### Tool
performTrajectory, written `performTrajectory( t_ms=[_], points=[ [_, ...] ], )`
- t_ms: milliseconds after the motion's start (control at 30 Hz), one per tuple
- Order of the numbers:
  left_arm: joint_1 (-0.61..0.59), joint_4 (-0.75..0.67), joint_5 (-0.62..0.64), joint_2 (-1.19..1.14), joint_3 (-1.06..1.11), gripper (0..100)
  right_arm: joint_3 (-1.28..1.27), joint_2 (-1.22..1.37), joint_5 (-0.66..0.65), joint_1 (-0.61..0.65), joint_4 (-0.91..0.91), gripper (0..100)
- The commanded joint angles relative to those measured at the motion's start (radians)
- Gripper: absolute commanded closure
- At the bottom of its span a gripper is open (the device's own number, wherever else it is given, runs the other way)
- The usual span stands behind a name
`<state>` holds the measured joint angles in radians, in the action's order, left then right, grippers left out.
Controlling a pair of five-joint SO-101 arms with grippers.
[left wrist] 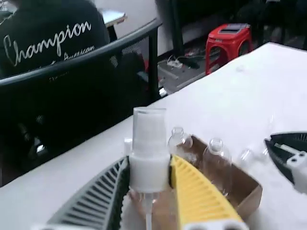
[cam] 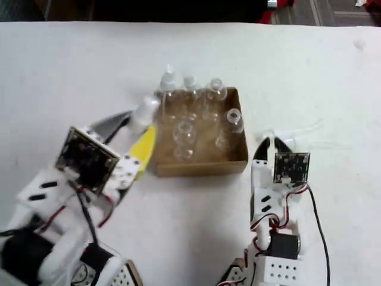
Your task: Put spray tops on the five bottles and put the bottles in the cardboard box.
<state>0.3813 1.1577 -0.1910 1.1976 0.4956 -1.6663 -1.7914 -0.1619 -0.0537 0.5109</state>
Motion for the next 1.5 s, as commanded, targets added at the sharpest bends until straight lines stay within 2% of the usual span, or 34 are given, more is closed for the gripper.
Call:
performTrajectory(
  t_ms=[0,267,467,533,700,900,1267,1467],
  points=[
    [0.076,-0.413,0.066,0.045,0.198,98,-0.025,-0.008,0.003,-0.007,-0.09,95.4],
    [0.081,-0.971,0.091,0.042,0.468,98,-0.025,-0.008,0.008,-0.005,-0.079,95.4],
    [0.054,-1.244,0.092,-0.039,0.574,98,-0.025,-0.008,0.008,-0.005,-0.081,95.4],
    [0.048,-1.281,0.101,-0.122,0.571,98,-0.025,-0.008,0.008,-0.005,-0.081,95.4],
    [0.045,-1.355,0.247,-0.335,0.5,98,-0.025,-0.008,0.008,-0.004,-0.082,95.4],
    [0.018,-1.361,0.252,-0.487,0.445,98,-0.025,-0.008,0.008,-0.004,-0.084,95.4],
    [0.05,-1.389,0.253,-0.503,0.436,98,-0.025,-0.008,0.008,-0.002,-0.085,95.4],
    [0.051,-1.344,0.255,-0.418,0.428,98,-0.025,-0.008,0.0,0.015,-0.085,95.4]
  ],
)
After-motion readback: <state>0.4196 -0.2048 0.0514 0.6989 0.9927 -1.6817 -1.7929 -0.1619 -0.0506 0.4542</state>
